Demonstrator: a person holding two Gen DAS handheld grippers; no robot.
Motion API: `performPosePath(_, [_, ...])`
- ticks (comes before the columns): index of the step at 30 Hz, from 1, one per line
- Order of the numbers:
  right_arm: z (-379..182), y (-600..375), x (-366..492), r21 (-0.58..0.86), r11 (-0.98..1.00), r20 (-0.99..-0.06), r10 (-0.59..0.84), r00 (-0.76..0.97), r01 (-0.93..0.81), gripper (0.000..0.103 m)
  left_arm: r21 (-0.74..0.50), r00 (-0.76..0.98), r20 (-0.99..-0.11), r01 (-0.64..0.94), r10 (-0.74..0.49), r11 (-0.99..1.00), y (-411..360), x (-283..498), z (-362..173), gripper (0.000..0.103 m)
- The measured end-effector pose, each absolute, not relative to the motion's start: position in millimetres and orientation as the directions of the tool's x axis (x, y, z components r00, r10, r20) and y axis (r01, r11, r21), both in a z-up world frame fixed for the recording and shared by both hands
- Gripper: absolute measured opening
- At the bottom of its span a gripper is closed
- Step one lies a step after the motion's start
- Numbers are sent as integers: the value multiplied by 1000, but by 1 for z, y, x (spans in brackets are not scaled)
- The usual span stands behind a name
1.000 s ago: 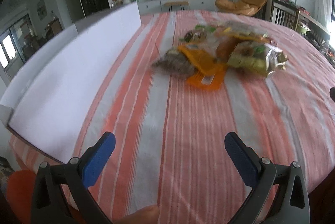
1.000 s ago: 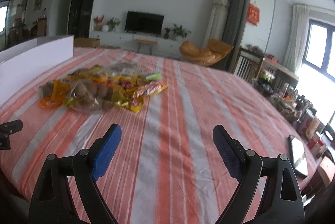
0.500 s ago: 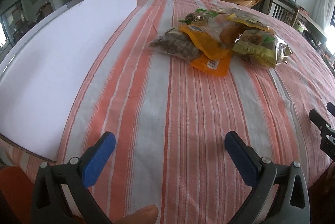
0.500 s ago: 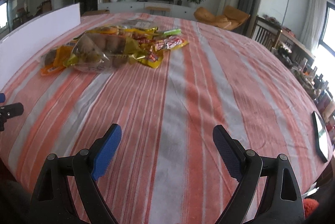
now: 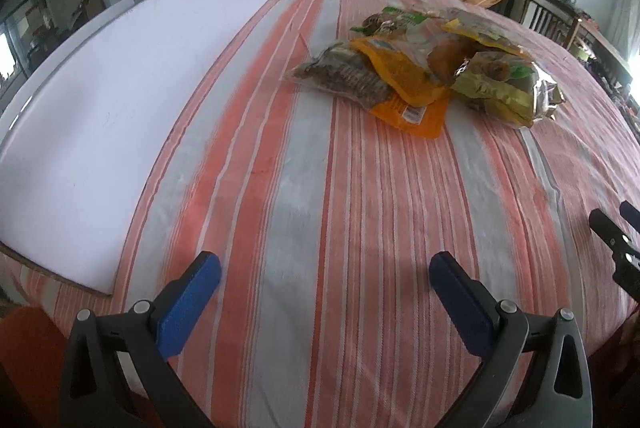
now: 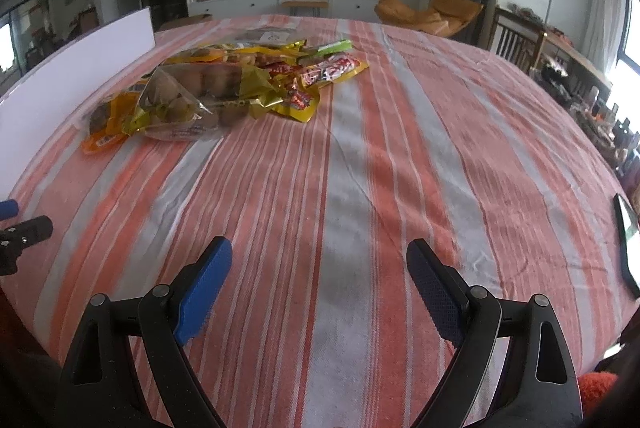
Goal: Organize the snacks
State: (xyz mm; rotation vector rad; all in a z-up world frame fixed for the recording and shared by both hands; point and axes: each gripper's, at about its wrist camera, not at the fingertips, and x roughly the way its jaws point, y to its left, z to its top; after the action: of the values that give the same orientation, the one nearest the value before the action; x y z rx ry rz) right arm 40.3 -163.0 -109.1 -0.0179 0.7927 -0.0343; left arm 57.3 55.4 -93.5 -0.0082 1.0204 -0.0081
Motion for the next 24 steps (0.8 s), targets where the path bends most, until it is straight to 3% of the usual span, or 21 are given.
performPosePath(9, [-103,-167,38,4,1000,-725,15,689,-18,91,-99,444,-891,9,-92,995,46,77,-87,103])
performPosePath(16, [-103,-172,40,29,999,-731,32,682,-16,91,-12,466,-884,34,-26,999,37,80,-93,103])
performPosePath(24, [-102,-166,38,-4,1000,-714,4,700,-9,91,-9,537,-842,86,-54,996,42,67,-96,103])
